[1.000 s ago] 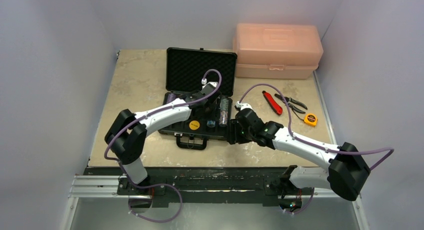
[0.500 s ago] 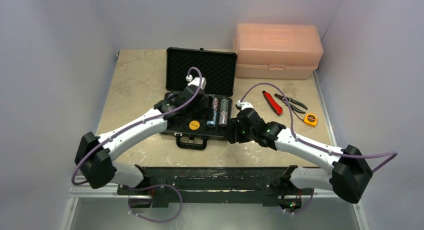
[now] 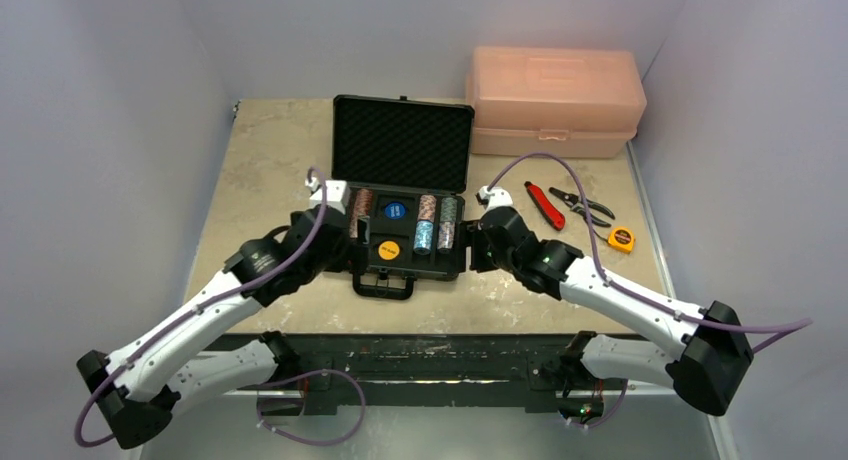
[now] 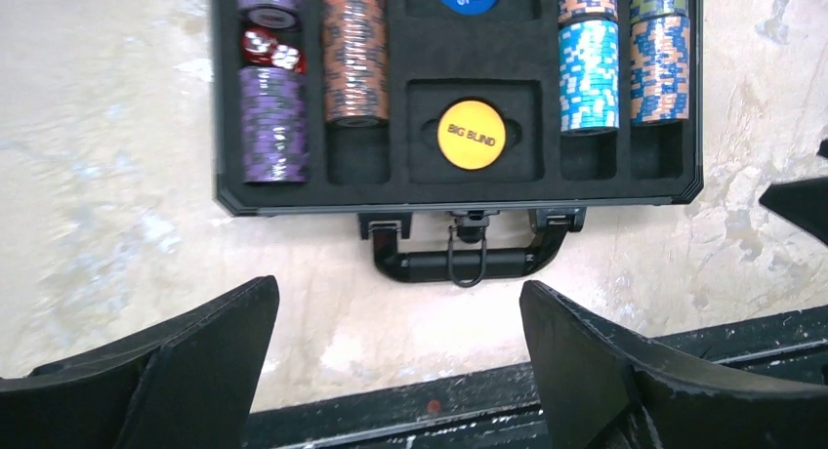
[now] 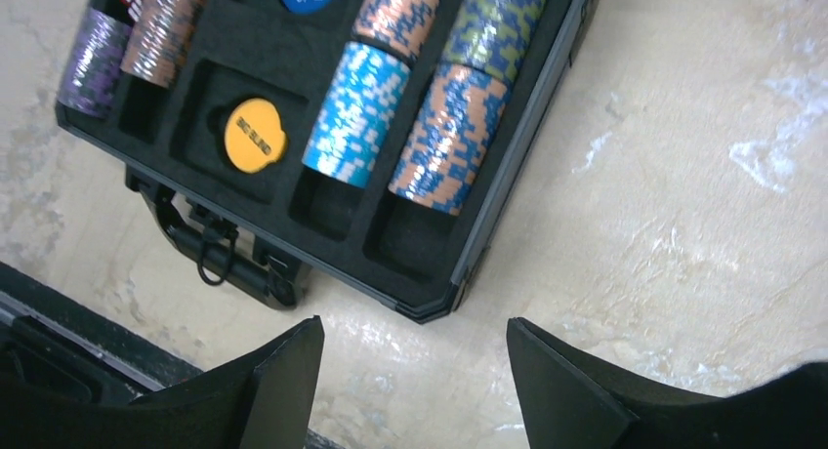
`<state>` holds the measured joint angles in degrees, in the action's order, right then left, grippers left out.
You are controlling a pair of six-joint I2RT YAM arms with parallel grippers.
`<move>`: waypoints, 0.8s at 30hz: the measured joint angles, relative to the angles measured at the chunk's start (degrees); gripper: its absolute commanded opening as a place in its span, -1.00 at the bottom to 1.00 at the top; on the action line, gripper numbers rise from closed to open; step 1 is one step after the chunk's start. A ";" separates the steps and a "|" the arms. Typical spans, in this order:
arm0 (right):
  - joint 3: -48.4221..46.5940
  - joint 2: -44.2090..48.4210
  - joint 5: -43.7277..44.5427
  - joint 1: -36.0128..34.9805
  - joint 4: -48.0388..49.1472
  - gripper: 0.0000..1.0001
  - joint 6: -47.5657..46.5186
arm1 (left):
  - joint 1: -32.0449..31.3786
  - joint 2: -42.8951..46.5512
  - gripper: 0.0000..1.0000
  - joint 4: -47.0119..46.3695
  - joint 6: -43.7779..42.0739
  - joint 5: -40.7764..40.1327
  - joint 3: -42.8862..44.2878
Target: Pack up texas hold em set
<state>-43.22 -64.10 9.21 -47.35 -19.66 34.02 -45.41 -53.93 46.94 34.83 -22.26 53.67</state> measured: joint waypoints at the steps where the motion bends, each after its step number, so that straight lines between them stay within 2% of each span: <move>1: -0.76 -0.13 0.55 0.00 0.13 0.47 -0.28 | 0.02 1.46 0.89 2.40 -0.07 -0.63 1.07; 7: -6.93 -4.15 3.85 0.02 1.42 0.48 -2.78 | 0.00 5.16 0.89 13.03 -3.43 -5.01 9.68; 11: -11.10 -8.61 5.27 0.42 1.62 0.51 -5.09 | 0.02 6.45 0.89 15.45 -8.52 -8.72 10.27; 17: -15.72 -11.96 4.81 5.79 1.66 0.52 -8.57 | 0.26 6.19 0.89 13.05 -12.79 -10.08 4.74; 24: -20.61 -14.14 4.98 12.92 1.66 0.51 -11.21 | 2.40 4.81 0.85 11.65 -13.46 -7.54 3.80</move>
<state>-63.83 -78.24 14.20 -34.44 -18.00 22.81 -43.00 -49.12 58.59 21.37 -29.80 57.47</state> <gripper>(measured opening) 0.756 0.932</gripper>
